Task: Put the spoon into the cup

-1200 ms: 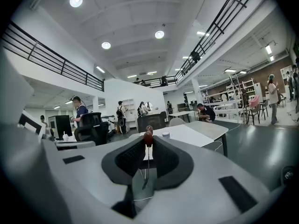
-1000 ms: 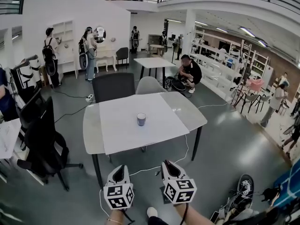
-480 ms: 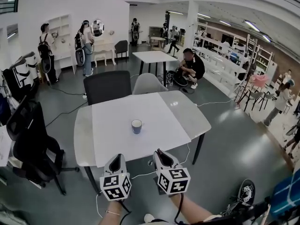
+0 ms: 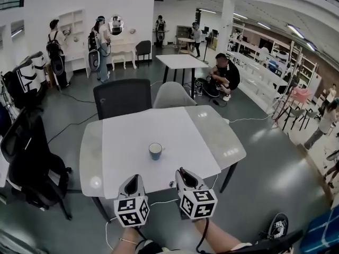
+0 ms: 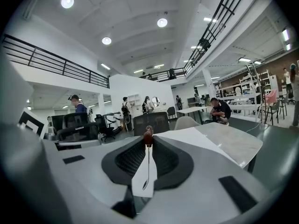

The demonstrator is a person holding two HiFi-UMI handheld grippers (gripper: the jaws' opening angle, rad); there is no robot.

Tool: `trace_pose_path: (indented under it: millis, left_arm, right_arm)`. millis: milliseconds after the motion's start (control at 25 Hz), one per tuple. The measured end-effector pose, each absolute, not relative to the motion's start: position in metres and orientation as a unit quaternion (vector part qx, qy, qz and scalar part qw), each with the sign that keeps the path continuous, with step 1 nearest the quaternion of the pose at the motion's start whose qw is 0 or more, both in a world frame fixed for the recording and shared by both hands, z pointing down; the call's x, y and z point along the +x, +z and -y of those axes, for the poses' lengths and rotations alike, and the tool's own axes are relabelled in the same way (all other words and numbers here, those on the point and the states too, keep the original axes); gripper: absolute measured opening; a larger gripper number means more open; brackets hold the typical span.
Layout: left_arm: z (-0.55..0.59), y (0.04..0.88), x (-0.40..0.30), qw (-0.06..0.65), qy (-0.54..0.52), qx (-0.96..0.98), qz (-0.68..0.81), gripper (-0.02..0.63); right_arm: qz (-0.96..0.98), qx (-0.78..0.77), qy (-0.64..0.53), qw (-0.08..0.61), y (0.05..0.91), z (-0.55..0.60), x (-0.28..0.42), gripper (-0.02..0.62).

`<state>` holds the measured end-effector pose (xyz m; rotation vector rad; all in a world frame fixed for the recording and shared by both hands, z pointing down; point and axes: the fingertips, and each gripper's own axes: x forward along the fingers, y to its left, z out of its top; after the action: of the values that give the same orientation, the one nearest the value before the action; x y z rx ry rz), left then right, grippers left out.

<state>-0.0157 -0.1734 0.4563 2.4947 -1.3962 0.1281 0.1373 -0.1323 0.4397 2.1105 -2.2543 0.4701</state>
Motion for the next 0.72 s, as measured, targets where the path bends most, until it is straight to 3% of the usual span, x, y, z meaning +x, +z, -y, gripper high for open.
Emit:
trace_pose_path:
  millis: [720]
  left_arm:
    - [0.316, 0.465, 0.019, 0.158, 0.031, 0.859, 0.486, 0.011]
  right_arm:
    - [0.719, 0.679, 0.145, 0.008, 0.438, 0.269, 0.177, 0.066]
